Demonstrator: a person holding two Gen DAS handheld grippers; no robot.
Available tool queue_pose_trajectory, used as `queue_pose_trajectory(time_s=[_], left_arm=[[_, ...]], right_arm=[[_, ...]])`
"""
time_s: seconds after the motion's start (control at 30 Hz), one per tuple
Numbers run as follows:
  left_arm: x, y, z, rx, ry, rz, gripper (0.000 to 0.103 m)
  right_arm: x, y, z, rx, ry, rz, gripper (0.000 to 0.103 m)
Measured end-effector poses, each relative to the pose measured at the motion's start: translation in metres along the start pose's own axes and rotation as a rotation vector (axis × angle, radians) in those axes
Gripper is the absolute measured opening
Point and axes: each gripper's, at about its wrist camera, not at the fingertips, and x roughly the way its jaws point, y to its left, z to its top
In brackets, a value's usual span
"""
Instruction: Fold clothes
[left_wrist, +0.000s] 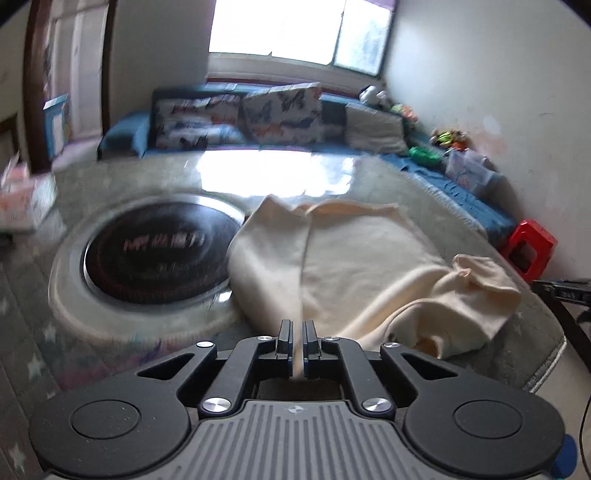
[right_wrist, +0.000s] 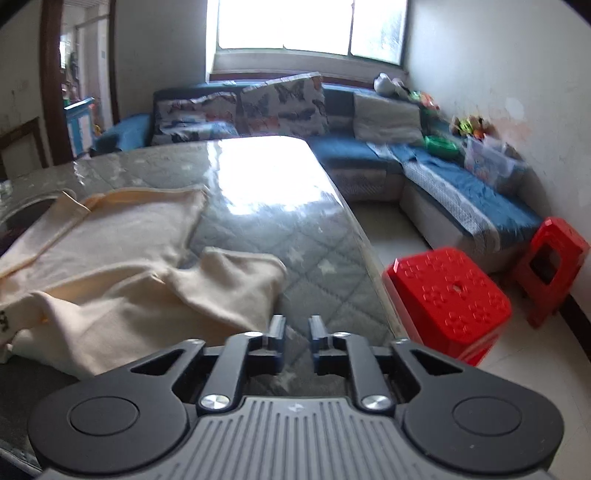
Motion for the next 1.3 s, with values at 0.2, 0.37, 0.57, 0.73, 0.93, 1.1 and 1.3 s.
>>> queue_pose_trajectory(time_s=[0.2, 0.37, 0.57, 0.73, 0.93, 1.1, 1.3], left_arm=[[0.007, -0.044, -0.007, 0.13, -0.003, -0.147, 0.025], [0.025, -0.086, -0.021, 0.276, 0.02, -0.228, 0.044], [0.052, -0.121, -0.034, 0.399, 0.06, -0.257, 0.046], [0.066, -0.129, -0.041, 0.432, 0.071, -0.231, 0.028], [0.063, -0.125, -0.039, 0.402, 0.089, -0.289, 0.0], [0.042, -0.131, -0.039, 0.408, 0.082, -0.436, 0.0], [0.042, -0.13, -0.036, 0.417, 0.034, -0.309, 0.011]], right_arm=[[0.016, 0.033, 0.009, -0.108, -0.005, 0.066, 0.051], [0.04, 0.054, 0.01, -0.216, 0.018, 0.05, 0.057], [0.055, 0.063, 0.006, -0.306, 0.019, 0.013, 0.051], [0.058, 0.05, 0.008, -0.266, 0.013, 0.015, 0.02], [0.044, 0.027, 0.013, -0.209, -0.044, -0.044, 0.008], [0.038, -0.013, 0.014, -0.067, -0.035, -0.148, 0.009], [0.025, -0.041, 0.007, 0.019, -0.025, -0.17, 0.025]])
